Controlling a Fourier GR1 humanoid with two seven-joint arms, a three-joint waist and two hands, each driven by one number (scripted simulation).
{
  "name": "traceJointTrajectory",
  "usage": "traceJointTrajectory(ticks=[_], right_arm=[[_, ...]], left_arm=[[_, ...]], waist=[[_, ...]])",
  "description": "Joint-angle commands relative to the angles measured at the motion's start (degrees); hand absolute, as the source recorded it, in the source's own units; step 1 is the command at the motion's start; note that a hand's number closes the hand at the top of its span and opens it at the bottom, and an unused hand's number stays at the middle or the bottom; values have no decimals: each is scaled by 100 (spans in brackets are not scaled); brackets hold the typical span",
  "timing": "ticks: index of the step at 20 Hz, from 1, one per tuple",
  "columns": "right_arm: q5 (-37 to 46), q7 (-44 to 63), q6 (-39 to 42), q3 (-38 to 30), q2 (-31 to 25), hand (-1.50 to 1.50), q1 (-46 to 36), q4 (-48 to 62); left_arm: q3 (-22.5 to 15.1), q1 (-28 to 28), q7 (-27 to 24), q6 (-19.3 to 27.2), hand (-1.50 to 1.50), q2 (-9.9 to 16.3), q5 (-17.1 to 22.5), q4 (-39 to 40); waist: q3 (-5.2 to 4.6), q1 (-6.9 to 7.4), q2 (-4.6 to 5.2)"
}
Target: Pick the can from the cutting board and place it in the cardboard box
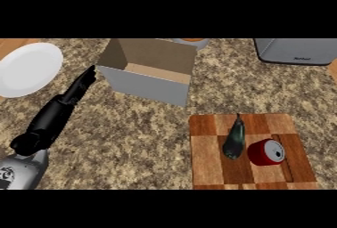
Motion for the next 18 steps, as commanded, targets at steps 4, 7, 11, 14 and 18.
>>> traceJointTrajectory(ticks=[4,7,11,14,18], right_arm=[[-498,1855,834,481,295,-150,-670,-78],[-520,1999,843,625,513,-150,-879,198],[-655,2005,953,783,869,-150,-1251,607],[-521,2006,1057,982,1003,-150,-1362,879],[-312,2007,1229,1035,1098,-150,-1668,1339]], left_arm=[[-218,-250,-34,30,0,-248,-188,257],[-43,-329,0,-147,0,-80,-44,299],[-117,-583,72,-110,0,-260,-82,383],[-166,-532,104,-104,0,-306,-106,436],[-44,-486,32,-204,0,-194,-44,480]], waist=[[10,152,18],[11,231,12],[19,183,14],[11,173,-6],[12,142,-38]])
